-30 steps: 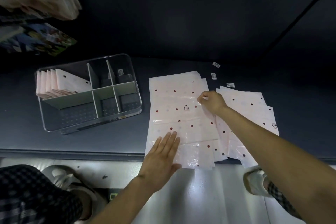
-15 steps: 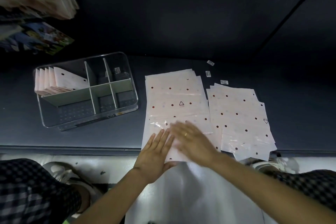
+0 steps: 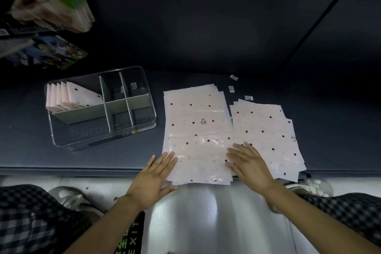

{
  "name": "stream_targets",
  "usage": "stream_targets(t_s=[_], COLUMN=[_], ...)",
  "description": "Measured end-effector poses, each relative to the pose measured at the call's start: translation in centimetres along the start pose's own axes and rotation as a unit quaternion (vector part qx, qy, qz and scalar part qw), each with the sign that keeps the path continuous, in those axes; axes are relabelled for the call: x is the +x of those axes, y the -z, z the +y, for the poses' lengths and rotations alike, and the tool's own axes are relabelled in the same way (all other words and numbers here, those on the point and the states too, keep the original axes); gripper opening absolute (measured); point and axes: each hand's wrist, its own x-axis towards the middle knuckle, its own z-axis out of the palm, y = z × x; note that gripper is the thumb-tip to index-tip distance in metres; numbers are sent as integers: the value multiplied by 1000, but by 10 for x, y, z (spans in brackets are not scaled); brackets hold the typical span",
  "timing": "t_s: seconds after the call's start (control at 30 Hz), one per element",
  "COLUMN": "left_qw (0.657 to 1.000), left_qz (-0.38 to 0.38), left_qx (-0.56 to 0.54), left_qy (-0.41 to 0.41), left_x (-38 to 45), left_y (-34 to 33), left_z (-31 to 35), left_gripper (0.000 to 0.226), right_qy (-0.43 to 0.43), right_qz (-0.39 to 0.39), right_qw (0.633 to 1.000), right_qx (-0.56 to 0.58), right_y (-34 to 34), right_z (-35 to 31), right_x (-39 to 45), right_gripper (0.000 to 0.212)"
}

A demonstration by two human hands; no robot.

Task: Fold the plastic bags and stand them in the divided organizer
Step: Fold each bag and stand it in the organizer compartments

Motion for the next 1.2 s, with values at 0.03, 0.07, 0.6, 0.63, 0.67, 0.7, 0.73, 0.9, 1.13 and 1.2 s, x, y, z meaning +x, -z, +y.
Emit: stream_targets(t_s=[0.03,0.07,0.6,0.63,0.67,0.7,0.73,0.9,1.13,1.2], left_qw=[1000,1000,975,972,971,972,973,984,989,987], left_qz=[8,9,103,101,94,85,77,39,31,47], left_qx=[-7,-14,-174,-187,-195,-196,-194,-152,-125,-133], left_qy=[5,10,92,96,99,100,100,86,77,77], left_x=[1,1,20,21,23,23,24,22,19,20], left_y=[-2,-3,14,15,16,15,14,7,10,12], left_z=[0,0,-1,-2,-3,-4,-4,-5,-6,-7], left_gripper=[78,79,66,66,64,60,56,51,58,65], right_qy=[-5,-9,140,138,137,136,127,74,73,70], right_qz=[25,27,-18,-26,-41,-54,-74,-100,-51,-78], right_qw=[999,999,989,989,988,987,987,991,996,991], right_qx=[19,45,34,50,62,66,64,45,23,82], right_y=[-1,-2,-4,-3,-2,-3,-4,-7,4,9], right_z=[-5,-12,-28,-28,-29,-29,-27,-27,-41,-40], right_x=[9,18,53,51,49,46,43,45,55,54], right_gripper=[19,21,26,24,22,20,19,18,20,12])
